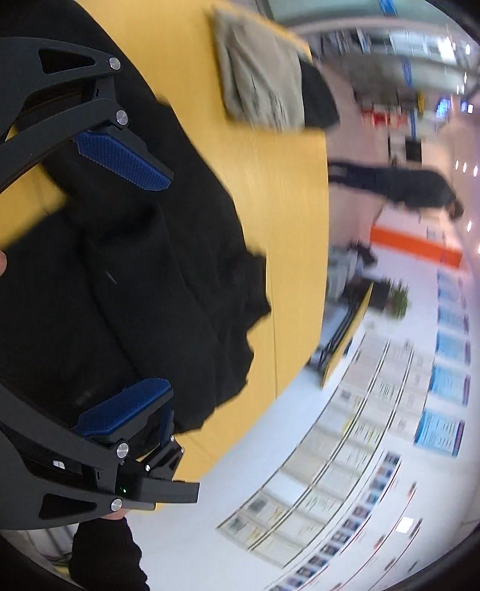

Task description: Fold clothes

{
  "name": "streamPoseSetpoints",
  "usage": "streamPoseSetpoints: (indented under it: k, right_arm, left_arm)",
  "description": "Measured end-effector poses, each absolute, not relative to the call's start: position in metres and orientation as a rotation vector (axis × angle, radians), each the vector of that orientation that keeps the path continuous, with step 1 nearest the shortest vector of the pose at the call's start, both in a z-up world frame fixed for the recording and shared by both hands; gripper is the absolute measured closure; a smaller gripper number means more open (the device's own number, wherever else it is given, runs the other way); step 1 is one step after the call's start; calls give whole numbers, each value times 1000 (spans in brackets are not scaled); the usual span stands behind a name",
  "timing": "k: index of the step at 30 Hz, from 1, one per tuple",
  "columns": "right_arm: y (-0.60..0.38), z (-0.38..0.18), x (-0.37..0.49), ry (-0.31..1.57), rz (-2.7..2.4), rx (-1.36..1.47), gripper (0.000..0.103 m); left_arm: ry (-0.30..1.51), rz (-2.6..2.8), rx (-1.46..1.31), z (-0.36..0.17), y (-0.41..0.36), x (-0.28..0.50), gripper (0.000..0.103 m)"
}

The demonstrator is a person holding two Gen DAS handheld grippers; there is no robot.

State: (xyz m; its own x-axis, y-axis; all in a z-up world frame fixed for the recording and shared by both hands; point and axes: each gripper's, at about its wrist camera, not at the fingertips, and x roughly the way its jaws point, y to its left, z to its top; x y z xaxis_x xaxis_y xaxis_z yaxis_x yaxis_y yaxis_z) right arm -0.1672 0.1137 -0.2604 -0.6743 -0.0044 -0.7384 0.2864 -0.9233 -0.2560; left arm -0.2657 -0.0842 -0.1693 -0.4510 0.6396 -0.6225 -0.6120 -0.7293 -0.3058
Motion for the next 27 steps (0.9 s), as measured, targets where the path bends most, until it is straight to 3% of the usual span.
streamPoseSetpoints:
  k: [2, 7, 9, 12, 13, 14, 16, 17, 20, 23, 27]
  right_arm:
    - [178, -261, -150, 584, -2785, 1288, 24]
    - [298, -291, -166, 694, -2895, 1502, 27]
    - [319, -308, -179, 749, -2877, 1520, 34]
    - [330, -323, -193, 851, -2880, 1461, 52]
    - [339, -321, -191, 844, -2912, 1453, 52]
    - [352, -319, -190, 798, -2946, 1457, 52]
    - [381, -315, -186, 670, -3001, 1462, 36]
    - [391, -315, -184, 652, -3005, 1460, 33]
    - [410, -316, -191, 696, -2991, 1484, 32]
    - [432, -303, -197, 594, -2972, 1523, 33]
    - [424, -270, -188, 519, -2856, 1460, 33]
  left_arm:
    - [-48, 2117, -960, -189, -33, -287, 0]
    - [43, 2122, -1262, -288, 31, -329, 0]
    - [72, 2128, -1388, -323, 39, -335, 0]
    - [119, 2209, -1345, -331, 45, -321, 1]
    - [132, 2237, -1343, -330, 51, -317, 0]
    - [125, 2254, -1343, -331, 56, -315, 0]
    - [110, 2288, -1339, -334, 67, -311, 1]
    - [103, 2303, -1336, -335, 73, -310, 0]
    - [125, 2335, -1319, -340, 102, -306, 0]
    - [171, 2345, -1312, -342, 126, -301, 0]
    - [105, 2258, -1327, -337, 119, -298, 0]
